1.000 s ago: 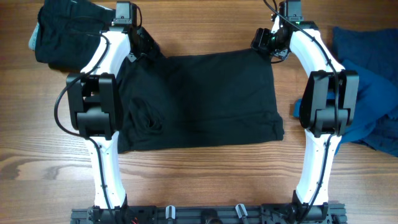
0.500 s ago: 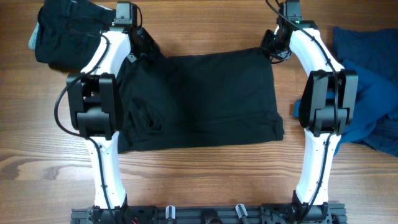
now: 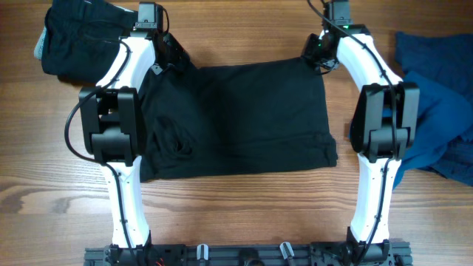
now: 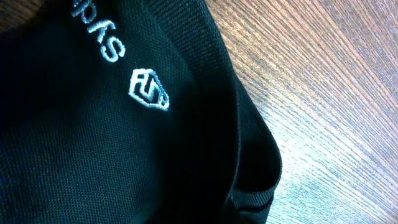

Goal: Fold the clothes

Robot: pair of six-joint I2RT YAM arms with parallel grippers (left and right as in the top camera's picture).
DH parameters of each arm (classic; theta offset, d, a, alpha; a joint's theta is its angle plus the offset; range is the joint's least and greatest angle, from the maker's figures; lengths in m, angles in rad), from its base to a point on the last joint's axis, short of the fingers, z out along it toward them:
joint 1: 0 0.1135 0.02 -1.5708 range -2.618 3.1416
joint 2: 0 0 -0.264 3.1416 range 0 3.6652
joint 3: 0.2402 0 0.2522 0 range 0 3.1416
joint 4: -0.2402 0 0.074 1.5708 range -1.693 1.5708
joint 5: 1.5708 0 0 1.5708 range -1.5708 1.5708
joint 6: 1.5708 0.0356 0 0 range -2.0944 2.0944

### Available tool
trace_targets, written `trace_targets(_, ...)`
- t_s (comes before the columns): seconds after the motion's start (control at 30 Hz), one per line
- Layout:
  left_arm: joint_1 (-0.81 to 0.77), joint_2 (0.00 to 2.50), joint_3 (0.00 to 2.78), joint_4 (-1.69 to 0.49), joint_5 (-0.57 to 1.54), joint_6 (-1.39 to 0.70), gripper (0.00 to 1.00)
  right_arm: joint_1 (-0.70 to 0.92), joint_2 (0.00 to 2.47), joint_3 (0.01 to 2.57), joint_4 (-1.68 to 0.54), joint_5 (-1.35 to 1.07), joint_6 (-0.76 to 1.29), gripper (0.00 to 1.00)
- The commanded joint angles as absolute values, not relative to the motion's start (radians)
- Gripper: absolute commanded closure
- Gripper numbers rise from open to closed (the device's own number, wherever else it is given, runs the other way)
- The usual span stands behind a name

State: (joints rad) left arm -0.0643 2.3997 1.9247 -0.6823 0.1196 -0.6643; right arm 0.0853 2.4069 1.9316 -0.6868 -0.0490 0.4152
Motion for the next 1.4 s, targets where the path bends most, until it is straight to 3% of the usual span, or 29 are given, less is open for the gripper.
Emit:
trace_targets(0.0,-0.068,2.418,1.945,-0.692,0.11,-0.662,0.89,0.128,2.464,1.919,-0.705,-0.029,0.469,0.44)
trace_targets(0.17,-0.068,2.418,1.945,-0.696,0.11,-0.659,0.88,0.119,2.464,1.919,-0.731,-0.013,0.521,0.48)
trace_targets(0.53,-0.067,2.418,1.945,-0.696,0.11,-0.659,0.96,0.11,2.463,1.92,-0.754,0.068,0.526,0.96)
trace_targets(0.83,-0.07,2.378,1.945,-0.719,0.122,-0.556,0.96,0.078,2.437,1.967,-0.845,0.068,0.526,0.96)
trace_targets(1.37,-0.07,2.195,1.945,-0.856,0.123,-0.554,0.96,0.066,2.29,1.967,-0.966,0.03,0.469,0.96)
